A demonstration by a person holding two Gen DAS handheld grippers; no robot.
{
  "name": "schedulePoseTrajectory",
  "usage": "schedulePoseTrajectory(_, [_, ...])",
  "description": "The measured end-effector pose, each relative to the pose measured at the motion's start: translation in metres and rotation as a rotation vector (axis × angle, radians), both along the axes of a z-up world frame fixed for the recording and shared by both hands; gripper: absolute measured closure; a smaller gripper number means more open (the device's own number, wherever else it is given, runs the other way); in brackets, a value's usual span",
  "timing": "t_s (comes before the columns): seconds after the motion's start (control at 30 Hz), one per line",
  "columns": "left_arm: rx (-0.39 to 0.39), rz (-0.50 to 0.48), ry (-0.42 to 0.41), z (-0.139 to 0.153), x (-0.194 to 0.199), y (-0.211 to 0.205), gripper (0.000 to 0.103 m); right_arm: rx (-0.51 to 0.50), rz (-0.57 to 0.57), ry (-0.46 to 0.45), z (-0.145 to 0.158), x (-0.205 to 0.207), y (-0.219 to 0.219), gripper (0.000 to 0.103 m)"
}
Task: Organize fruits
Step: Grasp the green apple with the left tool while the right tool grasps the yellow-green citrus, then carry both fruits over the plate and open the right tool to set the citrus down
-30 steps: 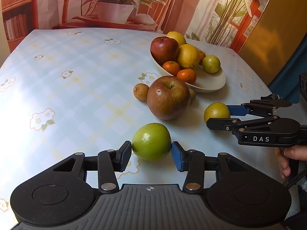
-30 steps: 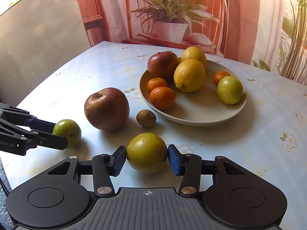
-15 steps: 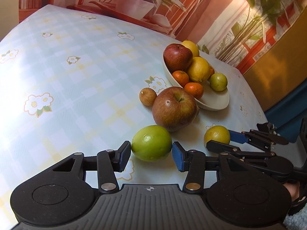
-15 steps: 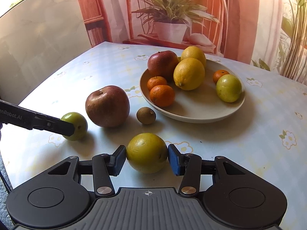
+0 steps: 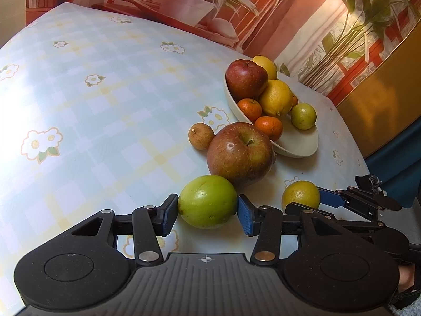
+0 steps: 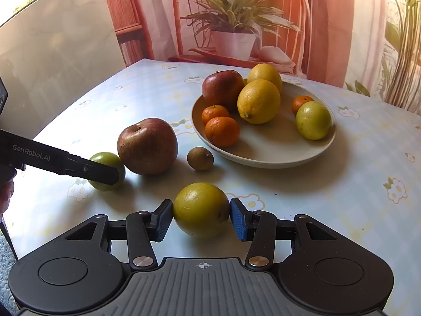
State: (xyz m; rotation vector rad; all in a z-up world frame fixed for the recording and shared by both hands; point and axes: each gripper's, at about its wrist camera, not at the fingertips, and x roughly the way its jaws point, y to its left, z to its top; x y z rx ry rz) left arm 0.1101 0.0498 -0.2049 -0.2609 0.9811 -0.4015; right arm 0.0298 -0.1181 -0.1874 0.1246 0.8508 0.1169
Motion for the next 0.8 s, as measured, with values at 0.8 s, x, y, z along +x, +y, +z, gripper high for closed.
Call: schedulePoseTrajectory(0.8, [0.161,-0.064,-0.319,0.083,-0.012,-0.016,0.052,0.032,-0.08,-0.143,0.045,0.005,-0.039,0.059])
